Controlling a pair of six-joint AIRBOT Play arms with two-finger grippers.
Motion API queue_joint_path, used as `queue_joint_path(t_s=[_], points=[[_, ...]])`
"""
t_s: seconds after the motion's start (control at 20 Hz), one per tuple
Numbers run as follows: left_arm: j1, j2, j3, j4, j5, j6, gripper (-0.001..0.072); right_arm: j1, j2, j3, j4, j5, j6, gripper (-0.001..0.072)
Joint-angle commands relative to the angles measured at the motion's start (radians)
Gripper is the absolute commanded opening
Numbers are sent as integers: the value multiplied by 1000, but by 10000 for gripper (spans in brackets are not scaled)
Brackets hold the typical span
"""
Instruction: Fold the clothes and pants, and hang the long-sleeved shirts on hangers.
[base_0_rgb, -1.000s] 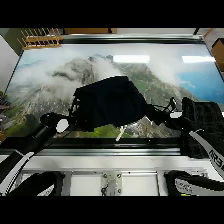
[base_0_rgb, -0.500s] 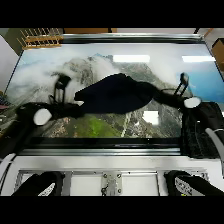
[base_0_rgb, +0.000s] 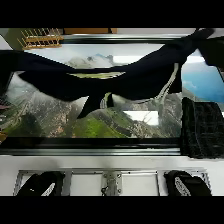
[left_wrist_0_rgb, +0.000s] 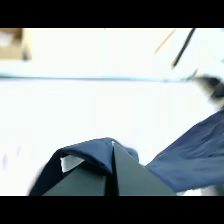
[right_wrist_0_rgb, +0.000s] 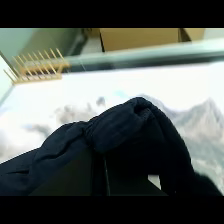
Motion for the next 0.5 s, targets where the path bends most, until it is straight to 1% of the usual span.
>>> queue_joint_path(t_s=[0.0,0.1,0.2,0.35,0.45], points=[[-66,69,103,2,12,-95,6,-2,146,47,-13,56,97,13],[-92,61,156,2,24,-112,6,-2,200,47,-13,71,148,12],[-110,15,223,2,27,-112,6,-2,227,47,-12,113,219,12],[-114,-110,307,22,18,-110,6,-2,211,47,-9,251,323,12],[-113,-222,347,124,-10,-112,6,-2,162,47,-9,360,378,12]])
